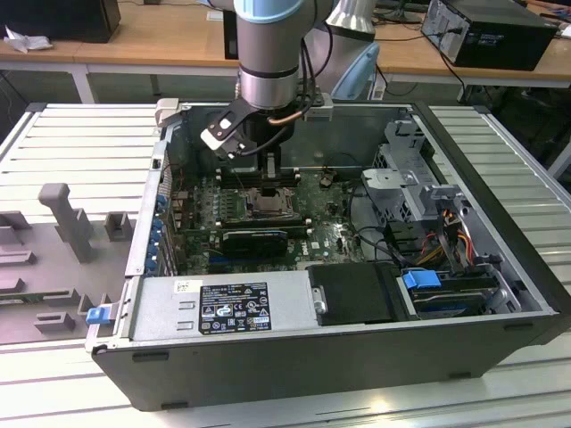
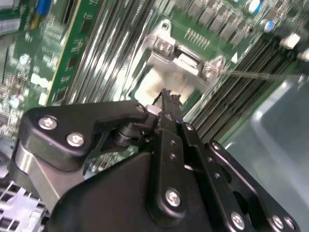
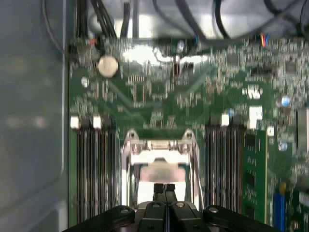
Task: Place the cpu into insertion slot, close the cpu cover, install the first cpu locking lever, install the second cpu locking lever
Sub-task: 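Close the cpu cover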
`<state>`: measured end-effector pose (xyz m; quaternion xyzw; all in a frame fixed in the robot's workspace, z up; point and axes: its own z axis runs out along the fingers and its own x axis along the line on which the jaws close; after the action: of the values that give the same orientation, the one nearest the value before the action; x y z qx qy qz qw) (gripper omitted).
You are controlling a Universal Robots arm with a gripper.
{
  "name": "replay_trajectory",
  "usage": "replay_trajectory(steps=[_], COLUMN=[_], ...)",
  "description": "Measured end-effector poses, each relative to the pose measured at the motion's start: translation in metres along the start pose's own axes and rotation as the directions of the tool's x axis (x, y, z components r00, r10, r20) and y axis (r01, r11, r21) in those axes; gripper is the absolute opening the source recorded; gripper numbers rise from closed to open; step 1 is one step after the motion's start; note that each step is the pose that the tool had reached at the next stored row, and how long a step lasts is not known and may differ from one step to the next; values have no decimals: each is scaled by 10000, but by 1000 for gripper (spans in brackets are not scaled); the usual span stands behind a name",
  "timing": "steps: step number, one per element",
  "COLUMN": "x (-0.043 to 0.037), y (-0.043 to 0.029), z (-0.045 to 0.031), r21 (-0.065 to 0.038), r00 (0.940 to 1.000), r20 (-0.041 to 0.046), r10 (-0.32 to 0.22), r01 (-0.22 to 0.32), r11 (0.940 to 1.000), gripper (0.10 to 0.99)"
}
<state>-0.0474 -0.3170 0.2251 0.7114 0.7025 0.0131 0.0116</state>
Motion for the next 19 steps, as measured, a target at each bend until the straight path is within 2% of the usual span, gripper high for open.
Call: replay_trajectory(steps=[3, 6, 10, 16, 19], x=[0, 0, 0, 0, 1], y=[-52, -73, -76, -72, -25], z=[41, 99, 164, 179, 182], r21=[-2, -1, -1, -3, -5], r00=[10000, 10000, 10000, 10000, 10000], r20=[-2, -2, -2, 2, 1], r10=[-1, -1, -8, -17, -17], r01=[1, 1, 8, 17, 17], r11=[10000, 10000, 10000, 10000, 10000], gripper=[110, 110, 110, 110, 110])
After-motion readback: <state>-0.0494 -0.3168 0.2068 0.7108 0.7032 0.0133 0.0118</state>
